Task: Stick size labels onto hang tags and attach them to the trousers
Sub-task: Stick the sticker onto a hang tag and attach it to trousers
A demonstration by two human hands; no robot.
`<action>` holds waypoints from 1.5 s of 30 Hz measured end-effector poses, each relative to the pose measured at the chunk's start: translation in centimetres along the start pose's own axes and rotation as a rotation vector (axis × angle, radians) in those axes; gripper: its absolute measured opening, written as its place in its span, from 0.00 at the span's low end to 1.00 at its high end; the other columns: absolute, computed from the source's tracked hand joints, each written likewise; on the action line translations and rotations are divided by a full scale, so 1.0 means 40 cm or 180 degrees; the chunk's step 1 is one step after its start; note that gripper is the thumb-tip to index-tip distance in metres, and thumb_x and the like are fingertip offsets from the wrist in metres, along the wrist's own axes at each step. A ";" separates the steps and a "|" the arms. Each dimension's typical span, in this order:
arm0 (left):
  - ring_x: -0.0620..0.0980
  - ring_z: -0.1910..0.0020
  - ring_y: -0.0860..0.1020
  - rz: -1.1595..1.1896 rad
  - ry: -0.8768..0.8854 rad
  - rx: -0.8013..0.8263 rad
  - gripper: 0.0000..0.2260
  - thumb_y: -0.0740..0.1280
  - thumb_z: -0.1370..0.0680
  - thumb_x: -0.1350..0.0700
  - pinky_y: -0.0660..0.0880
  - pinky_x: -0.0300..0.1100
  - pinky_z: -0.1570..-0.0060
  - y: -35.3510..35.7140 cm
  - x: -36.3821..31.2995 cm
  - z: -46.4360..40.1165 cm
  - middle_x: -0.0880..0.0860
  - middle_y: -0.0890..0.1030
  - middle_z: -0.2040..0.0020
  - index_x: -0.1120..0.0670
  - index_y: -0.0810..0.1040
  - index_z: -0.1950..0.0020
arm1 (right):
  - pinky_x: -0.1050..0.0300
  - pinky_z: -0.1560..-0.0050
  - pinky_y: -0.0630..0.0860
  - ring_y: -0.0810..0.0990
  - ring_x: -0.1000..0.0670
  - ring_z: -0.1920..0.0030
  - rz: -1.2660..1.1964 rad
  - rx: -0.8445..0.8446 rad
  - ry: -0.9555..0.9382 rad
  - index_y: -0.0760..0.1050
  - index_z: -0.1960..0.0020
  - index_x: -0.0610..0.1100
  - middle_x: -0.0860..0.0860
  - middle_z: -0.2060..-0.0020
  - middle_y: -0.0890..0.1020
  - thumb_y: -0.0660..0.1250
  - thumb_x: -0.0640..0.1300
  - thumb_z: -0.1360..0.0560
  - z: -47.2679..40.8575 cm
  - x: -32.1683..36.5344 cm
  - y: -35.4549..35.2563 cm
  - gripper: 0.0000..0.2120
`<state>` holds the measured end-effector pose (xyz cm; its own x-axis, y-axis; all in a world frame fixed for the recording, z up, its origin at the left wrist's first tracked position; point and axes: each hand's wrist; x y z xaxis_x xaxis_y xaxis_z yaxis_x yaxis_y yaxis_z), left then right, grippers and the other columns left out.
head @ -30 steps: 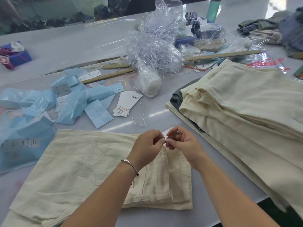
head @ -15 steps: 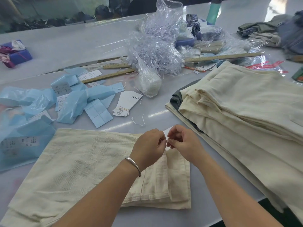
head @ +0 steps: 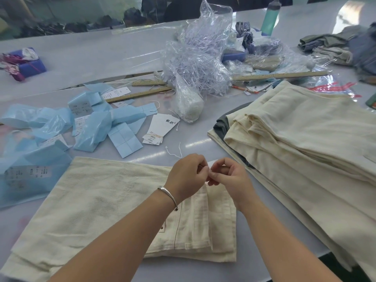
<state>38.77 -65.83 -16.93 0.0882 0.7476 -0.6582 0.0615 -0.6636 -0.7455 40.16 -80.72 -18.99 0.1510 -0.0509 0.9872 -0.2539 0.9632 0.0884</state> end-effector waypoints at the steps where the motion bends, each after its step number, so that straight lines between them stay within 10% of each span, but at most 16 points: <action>1: 0.46 0.63 0.73 0.0013 -0.0034 0.0024 0.05 0.66 0.25 0.58 0.70 0.41 0.61 -0.001 0.000 -0.001 0.48 0.77 0.64 0.53 0.76 0.61 | 0.58 0.63 0.76 0.81 0.46 0.67 -0.0022 0.0007 0.0073 0.74 0.53 0.32 0.40 0.67 0.83 0.69 0.30 0.27 -0.004 0.003 -0.001 0.05; 17: 0.37 0.67 0.72 0.0503 -0.0310 0.0280 0.07 0.67 0.23 0.59 0.65 0.28 0.65 0.009 0.033 -0.005 0.43 0.75 0.68 0.51 0.77 0.62 | 0.60 0.56 0.78 0.81 0.48 0.62 -0.0343 0.0162 0.0436 0.84 0.58 0.40 0.41 0.62 0.84 0.68 0.30 0.28 -0.027 -0.023 -0.021 0.08; 32: 0.44 0.64 0.75 0.0596 -0.0200 0.0354 0.06 0.67 0.24 0.60 0.73 0.41 0.57 0.003 0.030 -0.008 0.49 0.80 0.64 0.53 0.78 0.61 | 0.63 0.64 0.78 0.80 0.50 0.68 -0.1680 0.0243 0.1321 0.83 0.61 0.35 0.41 0.66 0.82 0.64 0.27 0.30 -0.045 -0.037 -0.025 0.10; 45: 0.37 0.66 0.74 0.0549 -0.0143 0.0324 0.08 0.68 0.24 0.60 0.67 0.28 0.64 0.005 0.034 -0.016 0.42 0.77 0.68 0.51 0.77 0.63 | 0.61 0.62 0.77 0.81 0.49 0.64 -0.0644 0.0052 0.0342 0.79 0.56 0.34 0.42 0.64 0.82 0.66 0.26 0.29 -0.038 -0.030 -0.015 0.07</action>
<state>39.53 -64.97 -17.92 0.0442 0.6249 -0.7794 -0.0516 -0.7777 -0.6265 41.56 -80.84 -20.44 0.3011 -0.2134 0.9294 -0.2233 0.9318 0.2863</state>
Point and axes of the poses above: each hand's wrist, its own z-axis away from the middle knuckle, its own y-axis out of the palm, x = y × z
